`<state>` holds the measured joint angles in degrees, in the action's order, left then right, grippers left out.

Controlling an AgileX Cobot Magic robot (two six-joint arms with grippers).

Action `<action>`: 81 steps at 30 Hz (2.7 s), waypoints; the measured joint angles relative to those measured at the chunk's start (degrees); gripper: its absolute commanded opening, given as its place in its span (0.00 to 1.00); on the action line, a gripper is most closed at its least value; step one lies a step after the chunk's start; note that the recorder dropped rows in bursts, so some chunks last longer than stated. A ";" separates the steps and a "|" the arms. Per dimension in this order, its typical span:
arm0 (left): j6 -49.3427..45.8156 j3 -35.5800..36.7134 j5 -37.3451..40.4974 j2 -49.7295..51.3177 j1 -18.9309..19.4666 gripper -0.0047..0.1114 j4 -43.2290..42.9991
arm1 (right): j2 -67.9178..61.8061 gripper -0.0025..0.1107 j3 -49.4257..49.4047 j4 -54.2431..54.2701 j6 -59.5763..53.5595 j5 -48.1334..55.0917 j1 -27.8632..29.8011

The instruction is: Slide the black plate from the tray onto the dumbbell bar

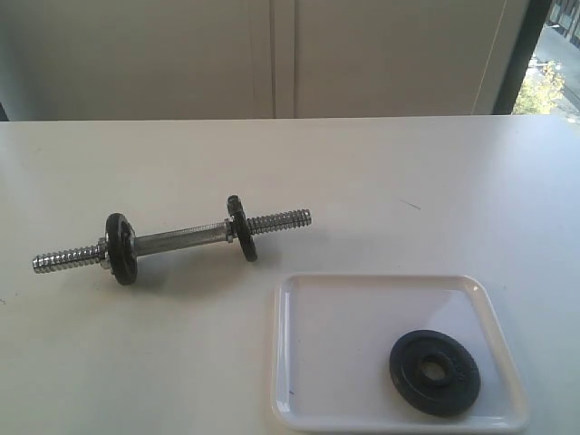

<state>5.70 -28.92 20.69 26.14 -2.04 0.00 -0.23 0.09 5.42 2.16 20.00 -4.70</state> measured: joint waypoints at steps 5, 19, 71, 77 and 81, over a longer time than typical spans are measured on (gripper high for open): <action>0.00 0.00 -0.63 0.00 0.00 0.04 0.00 | 0.00 0.02 0.00 0.00 0.12 0.00 0.00; -2.79 0.00 -6.35 5.42 -0.60 0.04 -0.95 | 0.00 0.02 0.00 0.00 0.12 0.00 0.00; -11.04 -31.69 13.11 50.20 -25.84 0.04 -19.17 | 0.00 0.02 0.00 0.22 0.12 0.00 0.00; -17.33 -38.11 18.93 54.90 -25.84 0.04 -16.06 | 0.00 0.02 0.00 0.22 0.12 0.00 0.00; -20.48 -43.13 24.42 58.04 -25.84 0.04 -15.12 | 0.00 0.02 0.00 0.22 0.12 0.00 0.00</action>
<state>-14.79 -72.05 45.11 84.17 -27.88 -15.12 -0.23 0.09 5.64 2.28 20.00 -4.70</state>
